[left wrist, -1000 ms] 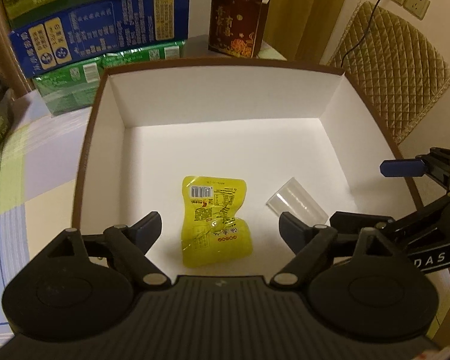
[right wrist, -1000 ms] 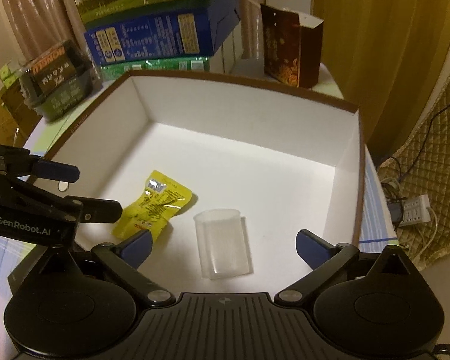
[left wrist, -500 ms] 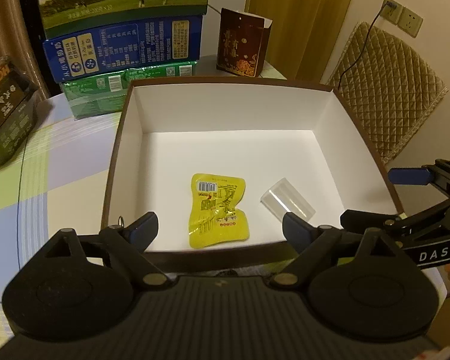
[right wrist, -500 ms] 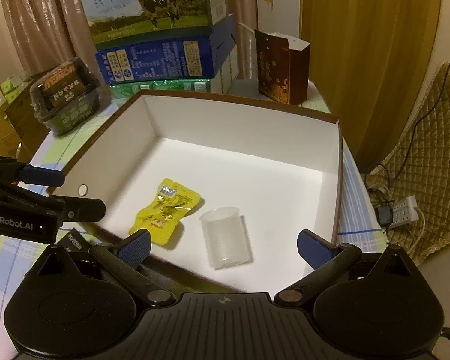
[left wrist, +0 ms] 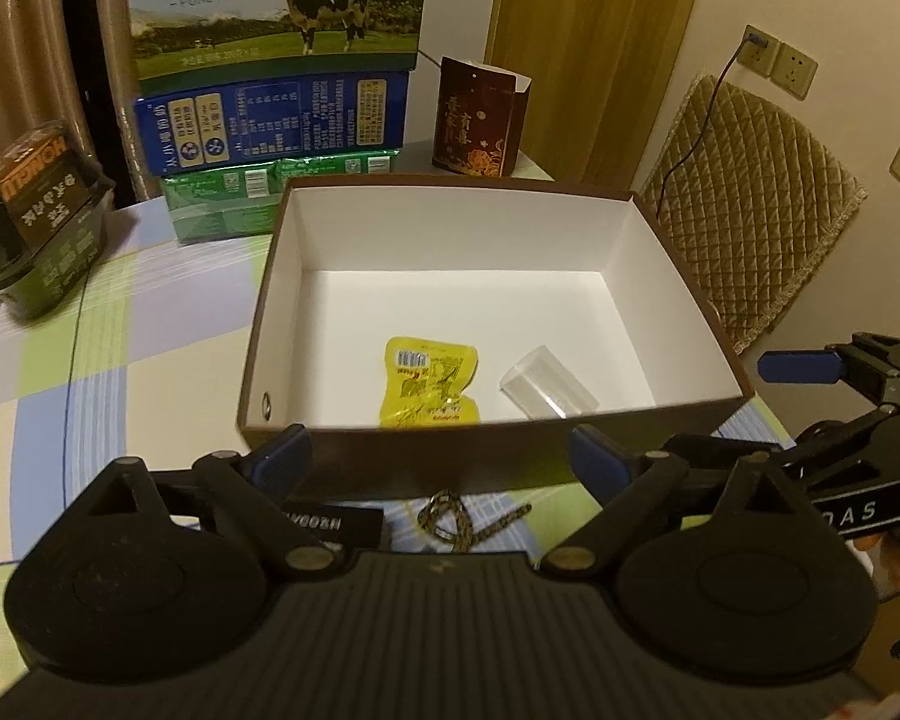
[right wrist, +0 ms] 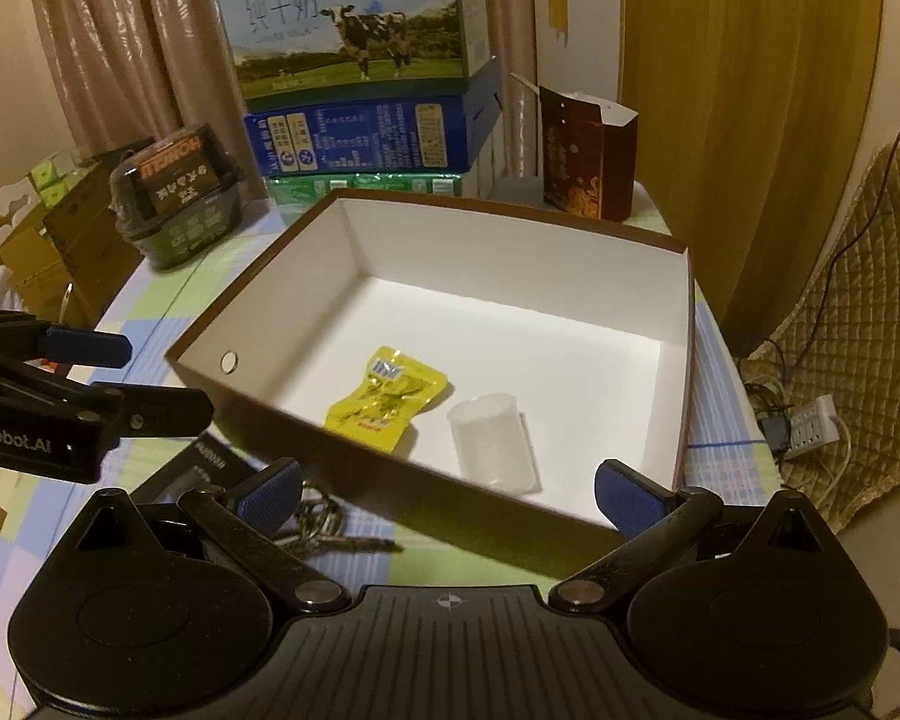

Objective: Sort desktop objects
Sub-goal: 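Withdraw both tools from the box back toward the remaining items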

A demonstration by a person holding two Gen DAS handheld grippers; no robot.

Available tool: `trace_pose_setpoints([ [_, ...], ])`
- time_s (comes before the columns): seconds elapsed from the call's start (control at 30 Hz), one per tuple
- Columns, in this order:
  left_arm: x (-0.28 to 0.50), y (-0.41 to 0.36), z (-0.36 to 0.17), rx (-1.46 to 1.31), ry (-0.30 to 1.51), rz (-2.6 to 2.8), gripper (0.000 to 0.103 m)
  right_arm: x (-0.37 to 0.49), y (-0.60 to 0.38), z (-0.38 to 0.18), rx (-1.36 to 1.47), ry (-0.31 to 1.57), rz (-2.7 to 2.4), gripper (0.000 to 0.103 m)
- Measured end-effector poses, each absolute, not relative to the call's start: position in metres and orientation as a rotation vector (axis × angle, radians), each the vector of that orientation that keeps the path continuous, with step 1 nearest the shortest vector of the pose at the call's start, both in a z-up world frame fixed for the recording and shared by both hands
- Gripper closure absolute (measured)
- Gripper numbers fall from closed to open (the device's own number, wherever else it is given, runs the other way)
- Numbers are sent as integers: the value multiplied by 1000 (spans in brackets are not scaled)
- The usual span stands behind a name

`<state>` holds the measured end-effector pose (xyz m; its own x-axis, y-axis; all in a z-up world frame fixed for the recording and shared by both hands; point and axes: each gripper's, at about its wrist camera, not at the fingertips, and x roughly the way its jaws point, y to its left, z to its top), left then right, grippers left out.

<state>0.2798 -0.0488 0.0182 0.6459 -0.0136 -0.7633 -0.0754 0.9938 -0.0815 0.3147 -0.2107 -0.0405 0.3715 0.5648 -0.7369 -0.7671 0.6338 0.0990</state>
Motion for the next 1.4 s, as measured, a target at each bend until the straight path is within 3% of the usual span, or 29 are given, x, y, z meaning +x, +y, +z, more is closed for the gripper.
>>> trace_pose_setpoints([
  [0.7,184,-34,11,-104,873,88,7,251,-244,-54,-282,862,888,2],
  [1.4,149,-44,-32,-108,996,95,7,231,-261,-97,-293,1009,876,2],
])
